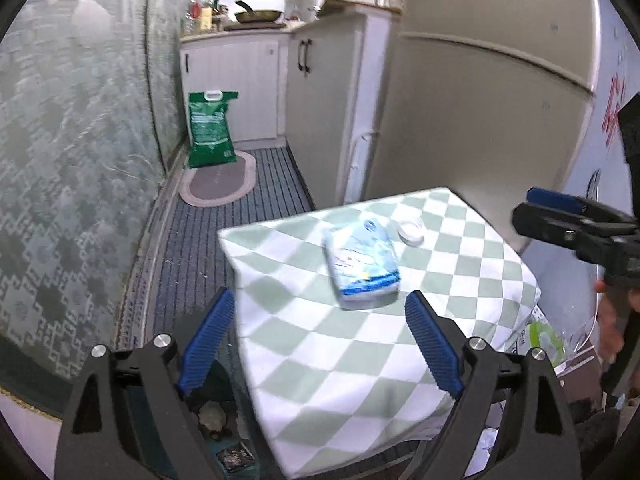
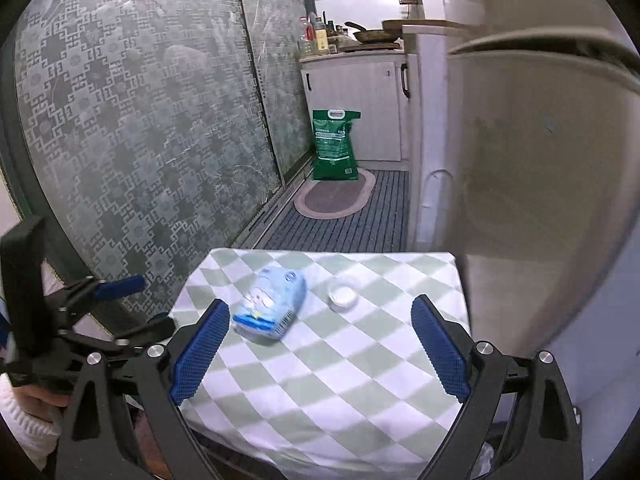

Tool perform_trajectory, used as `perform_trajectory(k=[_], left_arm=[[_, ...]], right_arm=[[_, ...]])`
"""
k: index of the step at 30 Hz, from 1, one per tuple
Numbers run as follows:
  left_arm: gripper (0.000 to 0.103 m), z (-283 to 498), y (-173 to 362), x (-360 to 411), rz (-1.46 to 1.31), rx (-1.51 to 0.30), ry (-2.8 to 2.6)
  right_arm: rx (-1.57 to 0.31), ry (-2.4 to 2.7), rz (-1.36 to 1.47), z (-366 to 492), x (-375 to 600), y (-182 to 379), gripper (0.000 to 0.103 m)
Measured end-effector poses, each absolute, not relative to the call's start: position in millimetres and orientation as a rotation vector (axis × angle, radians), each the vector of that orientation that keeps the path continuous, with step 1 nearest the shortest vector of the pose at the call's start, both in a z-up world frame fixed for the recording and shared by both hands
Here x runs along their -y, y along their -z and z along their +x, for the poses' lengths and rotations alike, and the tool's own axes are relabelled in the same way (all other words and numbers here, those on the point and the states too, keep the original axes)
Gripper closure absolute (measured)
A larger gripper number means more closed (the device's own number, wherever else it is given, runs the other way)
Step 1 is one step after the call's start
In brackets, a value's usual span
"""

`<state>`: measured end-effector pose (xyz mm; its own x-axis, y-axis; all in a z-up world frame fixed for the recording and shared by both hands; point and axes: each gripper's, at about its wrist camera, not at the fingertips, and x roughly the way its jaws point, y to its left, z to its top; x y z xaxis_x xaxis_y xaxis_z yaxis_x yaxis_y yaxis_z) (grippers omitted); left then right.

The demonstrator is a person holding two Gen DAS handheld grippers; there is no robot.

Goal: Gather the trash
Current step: 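Grasp the blue Cinnamoroll tissue pack with the left gripper while the right gripper grasps the clear cup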

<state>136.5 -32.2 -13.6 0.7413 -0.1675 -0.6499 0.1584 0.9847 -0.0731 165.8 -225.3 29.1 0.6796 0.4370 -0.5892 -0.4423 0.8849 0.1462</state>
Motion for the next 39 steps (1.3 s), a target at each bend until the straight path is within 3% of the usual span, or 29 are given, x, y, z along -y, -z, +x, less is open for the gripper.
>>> perform_trajectory(k=[13,26,32,35,39], left_arm=[[0.014,176.8,62.3,76.4,0.029,-0.833,0.156],[0.018,209.4,67.3,85.9,-0.009,-0.862,0.113],[0.03,220.5,63.5,81.8,-0.028,-0.904,0.089],[0.045,221.7,63.3,83.6,-0.002,-0.893,0.078],[0.052,219.0,61.7,81.4,-0.008,-0.883,0.088]], right_arm=[[-0.715,-0.532,0.001,152.8,254.7,-5.1,0.01],[-0.729,-0.539,-0.007,147.8,260.1,4.3,0.01],[-0.728,-0.539,-0.044,143.9,256.4,5.3,0.01],[-0.731,-0.538,-0.054,145.2,253.9,6.0,0.01],[-0.736,-0.529,-0.071,149.0,248.0,7.3,0.01]])
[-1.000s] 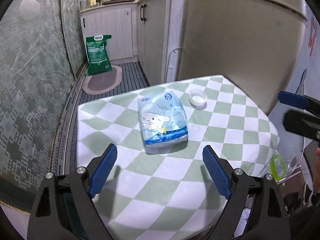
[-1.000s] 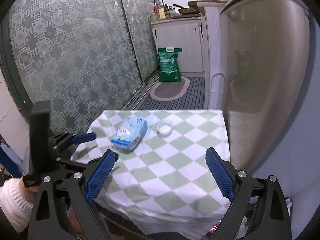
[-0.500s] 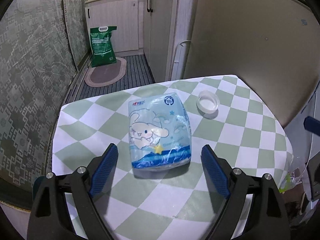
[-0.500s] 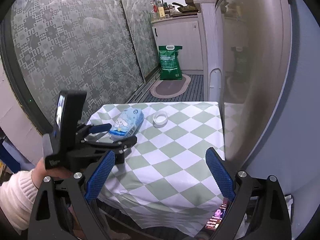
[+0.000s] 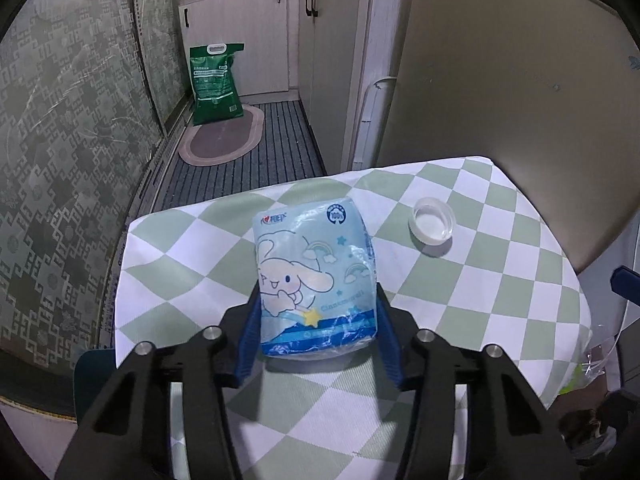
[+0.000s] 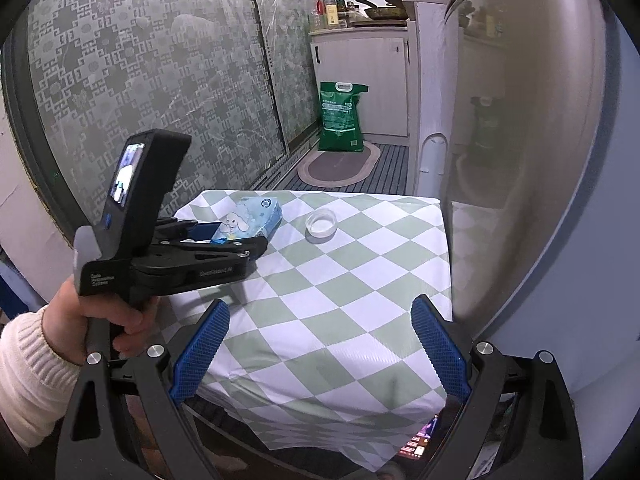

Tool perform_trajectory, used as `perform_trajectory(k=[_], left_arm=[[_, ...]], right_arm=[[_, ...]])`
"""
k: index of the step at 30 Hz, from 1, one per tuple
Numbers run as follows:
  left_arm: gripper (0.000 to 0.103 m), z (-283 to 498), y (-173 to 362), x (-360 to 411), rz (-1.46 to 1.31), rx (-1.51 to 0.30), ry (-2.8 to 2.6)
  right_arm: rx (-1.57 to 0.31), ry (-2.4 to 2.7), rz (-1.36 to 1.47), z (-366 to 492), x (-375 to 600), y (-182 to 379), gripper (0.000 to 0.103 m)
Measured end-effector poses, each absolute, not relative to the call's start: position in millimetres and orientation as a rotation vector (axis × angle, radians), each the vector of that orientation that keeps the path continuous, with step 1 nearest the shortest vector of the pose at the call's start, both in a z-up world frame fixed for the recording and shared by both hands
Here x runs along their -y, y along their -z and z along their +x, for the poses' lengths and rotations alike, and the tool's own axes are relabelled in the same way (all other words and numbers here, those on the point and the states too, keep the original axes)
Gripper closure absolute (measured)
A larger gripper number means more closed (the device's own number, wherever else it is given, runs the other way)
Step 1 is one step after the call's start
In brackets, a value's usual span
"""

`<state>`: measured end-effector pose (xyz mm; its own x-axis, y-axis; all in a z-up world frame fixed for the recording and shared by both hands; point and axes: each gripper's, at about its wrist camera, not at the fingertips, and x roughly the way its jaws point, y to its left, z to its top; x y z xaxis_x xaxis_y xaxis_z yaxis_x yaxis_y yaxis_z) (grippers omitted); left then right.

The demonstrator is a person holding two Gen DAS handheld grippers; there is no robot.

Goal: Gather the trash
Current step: 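Grasp the blue Cinnamoroll tissue pack with the left gripper while the right gripper grasps the clear cup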

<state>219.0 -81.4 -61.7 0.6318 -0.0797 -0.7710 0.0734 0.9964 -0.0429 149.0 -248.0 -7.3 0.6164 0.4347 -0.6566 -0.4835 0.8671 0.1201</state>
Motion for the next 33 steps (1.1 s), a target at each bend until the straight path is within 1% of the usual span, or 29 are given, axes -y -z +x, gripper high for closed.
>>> perform_trajectory(k=[6,11,12,13,15,17,19,20,21,22,24,28,31,33], left_arm=[[0.056,207.2,54.1,66.7,-0.056,-0.862,0.107],[0.057,189.8,38.9,58.2,-0.074,-0.81,0.129],[0.057,186.8,36.3,57.1,-0.072,-0.801,0.13],[0.057,184.6,33.9,56.0,-0.071,-0.794,0.132],[0.057,179.3,28.5,52.3,-0.076,-0.781,0.143],[0.057,174.8,25.0,47.8,-0.078,-0.772,0.147],[0.057,169.6,21.6,42.4,-0.085,-0.766,0.157],[0.057,167.6,19.9,39.0,-0.087,-0.763,0.159],[0.057,165.2,18.1,36.5,-0.09,-0.759,0.162],[0.057,161.9,15.5,33.0,-0.093,-0.753,0.164],[0.057,157.2,12.7,27.2,-0.101,-0.746,0.171],[0.057,143.6,6.6,16.9,-0.099,-0.729,0.179],[0.057,137.4,3.0,7.2,-0.108,-0.721,0.181],[0.057,132.6,1.1,1.7,-0.111,-0.717,0.184]], right_arm=[[-0.741,-0.53,-0.117,156.4,229.3,8.8,0.01],[-0.76,-0.519,-0.164,164.4,211.3,16.7,0.01],[-0.765,-0.515,-0.175,166.4,207.5,18.2,0.012],[-0.768,-0.512,-0.185,167.9,204.6,19.7,0.016],[-0.778,-0.495,-0.21,175.0,197.7,23.9,0.021],[-0.79,-0.484,-0.216,181.7,194.0,27.3,0.021],[-0.801,-0.475,-0.223,186.1,190.8,30.6,0.026],[-0.811,-0.468,-0.232,188.9,188.6,33.2,0.027],[-0.82,-0.46,-0.239,191.2,186.9,35.5,0.03],[-0.831,-0.456,-0.244,193.3,185.3,37.8,0.036],[-0.855,-0.447,-0.252,198.1,182.5,43.1,0.04],[-0.863,-0.429,-0.255,210.2,179.6,47.2,0.041],[-0.862,-0.421,-0.258,219.9,176.1,47.9,0.047],[-0.859,-0.419,-0.263,224.5,172.2,48.2,0.049]])
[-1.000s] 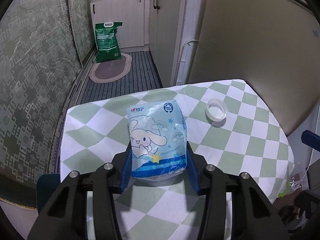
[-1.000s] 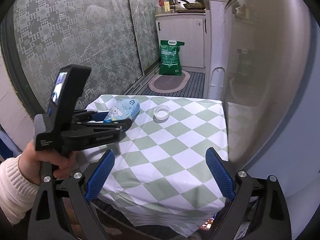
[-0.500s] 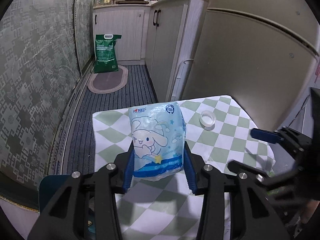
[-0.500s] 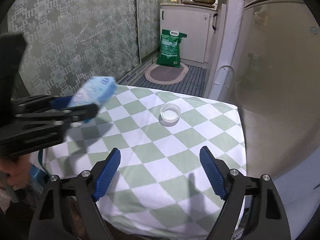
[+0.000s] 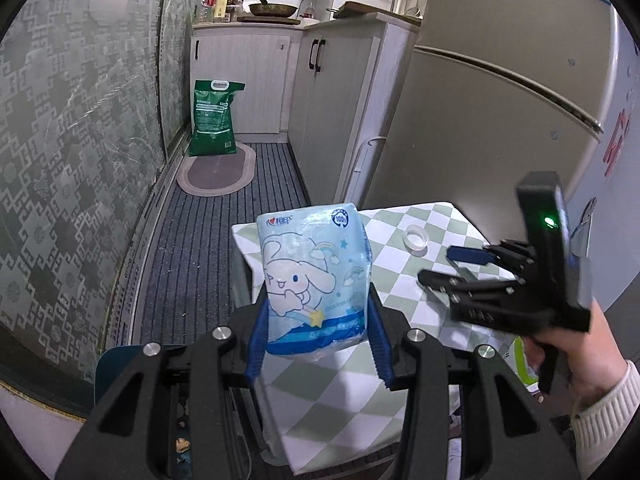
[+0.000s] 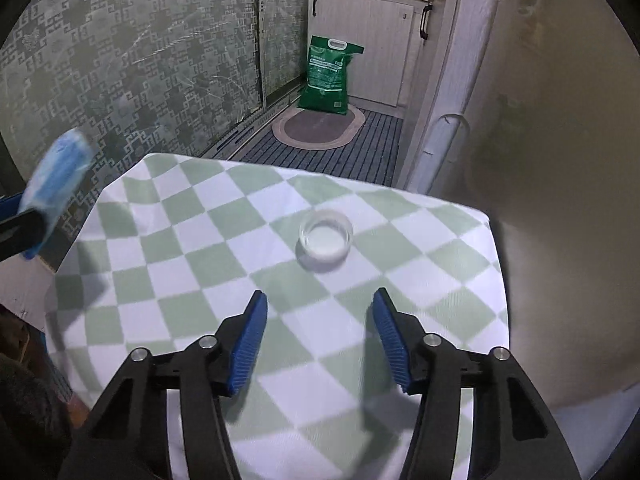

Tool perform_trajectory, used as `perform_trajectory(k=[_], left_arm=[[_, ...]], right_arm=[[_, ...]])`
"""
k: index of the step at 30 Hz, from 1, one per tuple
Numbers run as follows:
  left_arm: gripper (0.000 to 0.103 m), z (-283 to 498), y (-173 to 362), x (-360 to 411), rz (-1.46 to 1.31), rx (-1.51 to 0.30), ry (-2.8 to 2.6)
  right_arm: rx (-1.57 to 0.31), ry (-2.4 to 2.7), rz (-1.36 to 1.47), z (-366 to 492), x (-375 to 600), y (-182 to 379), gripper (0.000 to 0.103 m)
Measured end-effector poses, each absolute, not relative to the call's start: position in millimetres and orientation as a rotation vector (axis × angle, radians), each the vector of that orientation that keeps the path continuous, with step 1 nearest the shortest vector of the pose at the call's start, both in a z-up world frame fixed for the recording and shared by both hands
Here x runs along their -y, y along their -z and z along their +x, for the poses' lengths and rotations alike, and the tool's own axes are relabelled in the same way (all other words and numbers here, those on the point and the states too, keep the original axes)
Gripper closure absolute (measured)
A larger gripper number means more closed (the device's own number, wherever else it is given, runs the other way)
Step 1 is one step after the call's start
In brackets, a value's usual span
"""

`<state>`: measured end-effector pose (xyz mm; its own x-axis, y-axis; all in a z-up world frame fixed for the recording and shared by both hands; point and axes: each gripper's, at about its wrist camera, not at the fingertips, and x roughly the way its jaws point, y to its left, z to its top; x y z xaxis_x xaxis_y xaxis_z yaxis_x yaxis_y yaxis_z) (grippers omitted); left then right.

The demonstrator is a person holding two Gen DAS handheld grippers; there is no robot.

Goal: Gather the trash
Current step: 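Grasp the blue Cinnamoroll tissue pack with the left gripper while the right gripper grasps the clear cup, then carry the tissue pack and cup over the teal bin and open both grippers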

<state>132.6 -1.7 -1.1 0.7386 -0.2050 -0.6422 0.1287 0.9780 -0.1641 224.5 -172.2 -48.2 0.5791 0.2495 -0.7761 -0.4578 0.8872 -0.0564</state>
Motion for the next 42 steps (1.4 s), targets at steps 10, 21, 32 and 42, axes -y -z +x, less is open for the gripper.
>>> perform_trajectory(k=[10,21,32,42], left_arm=[[0.057,111.5,-3.8,-26.7,-0.099,-0.699,0.174],[0.057,94.3,-0.9,-71.3,-0.117,-0.693,0.129],[0.057,81.9,22.7,-117.6,-0.12,-0.745,0.048],[0.057,78.1,69.5,-150.7,-0.098,-0.865,-0.008]], right_arm=[[-0.848,-0.374,-0.261,253.3,155.5,49.0,0.061],[-0.82,-0.423,-0.219,248.7,125.8,27.9,0.073],[-0.759,-0.607,-0.209,207.5,51.9,-2.9,0.073],[-0.737,-0.744,-0.273,167.6,-7.3,-10.4,0.073]])
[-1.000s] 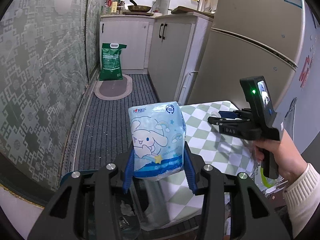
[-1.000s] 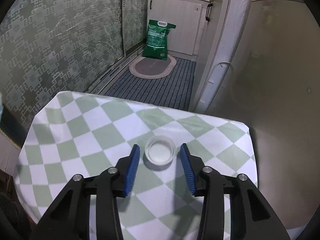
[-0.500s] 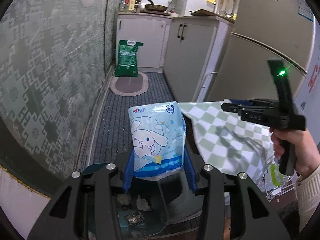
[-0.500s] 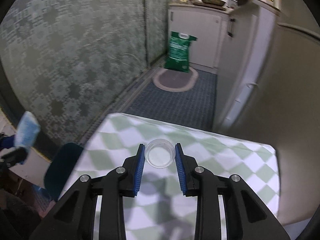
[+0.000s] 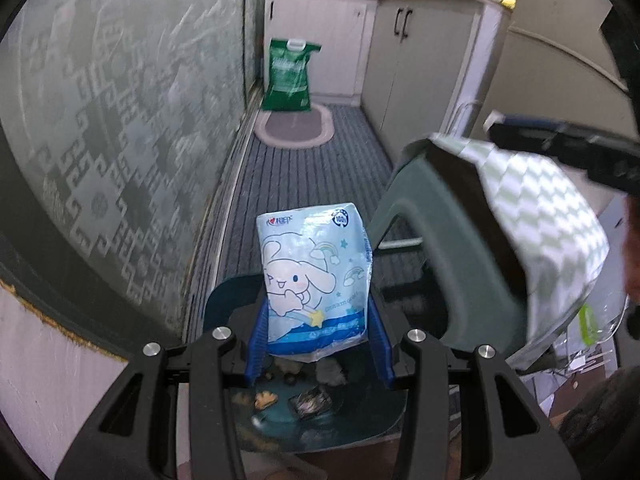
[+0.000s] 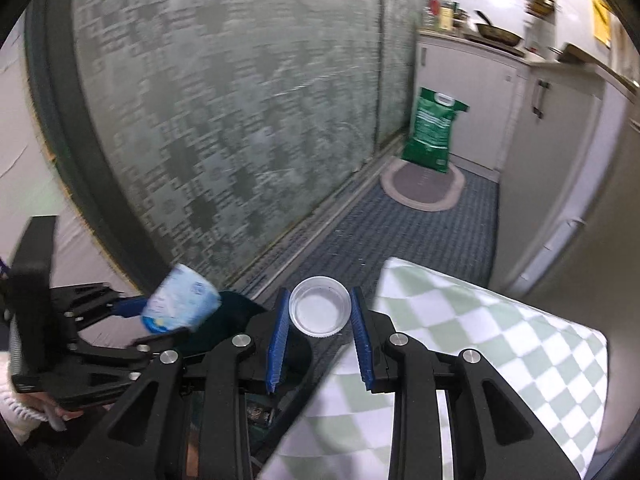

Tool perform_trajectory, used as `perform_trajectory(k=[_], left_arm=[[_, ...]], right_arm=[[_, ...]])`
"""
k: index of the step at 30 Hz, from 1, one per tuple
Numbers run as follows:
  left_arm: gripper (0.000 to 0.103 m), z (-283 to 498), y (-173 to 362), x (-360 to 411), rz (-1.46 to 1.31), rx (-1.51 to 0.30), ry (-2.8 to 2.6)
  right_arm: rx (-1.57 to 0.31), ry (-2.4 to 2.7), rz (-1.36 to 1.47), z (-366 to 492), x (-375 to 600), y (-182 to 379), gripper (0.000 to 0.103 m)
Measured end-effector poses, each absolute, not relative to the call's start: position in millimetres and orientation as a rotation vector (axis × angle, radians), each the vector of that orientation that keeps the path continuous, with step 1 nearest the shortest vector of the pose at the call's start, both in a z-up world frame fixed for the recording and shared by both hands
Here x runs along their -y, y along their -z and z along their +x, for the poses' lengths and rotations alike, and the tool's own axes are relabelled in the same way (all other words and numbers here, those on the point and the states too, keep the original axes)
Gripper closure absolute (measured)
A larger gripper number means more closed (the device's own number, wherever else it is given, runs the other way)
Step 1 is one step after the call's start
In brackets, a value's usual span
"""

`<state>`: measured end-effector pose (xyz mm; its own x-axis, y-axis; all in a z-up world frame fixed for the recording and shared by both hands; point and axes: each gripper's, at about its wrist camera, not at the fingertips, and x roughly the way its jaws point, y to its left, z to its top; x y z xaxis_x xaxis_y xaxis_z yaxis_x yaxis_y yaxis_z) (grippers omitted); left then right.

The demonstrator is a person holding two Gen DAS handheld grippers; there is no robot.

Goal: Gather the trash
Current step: 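Carry the tissue pack and cup over the teal bin and open both grippers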

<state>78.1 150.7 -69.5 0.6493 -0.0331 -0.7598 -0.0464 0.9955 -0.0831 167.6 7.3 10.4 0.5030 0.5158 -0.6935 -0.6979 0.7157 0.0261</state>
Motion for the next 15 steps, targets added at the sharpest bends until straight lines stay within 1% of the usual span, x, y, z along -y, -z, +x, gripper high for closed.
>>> perform_trajectory(k=[5,11,13,15], left_arm=[[0.056,76.5,95.7,-161.8,-0.072,-0.936,-0.024],[0.048,71.8,117.6,-169.3,-0.053,-0.988,-0.027],[0.043,70.0,120.1,-171.0,-0.046,-0.993,-0.027],[0.042,67.6,119.3,-175.0,-0.048,-0.993,-0.026]], right_arm=[[-0.745,-0.802,-0.31,153.6,-35.2,-6.7,0.073],[-0.758,-0.844,-0.33,145.8,-61.2,-0.8,0.073],[-0.766,-0.853,-0.336,143.7,-67.2,2.3,0.073],[-0.777,-0.859,-0.348,141.8,-74.1,7.6,0.073]])
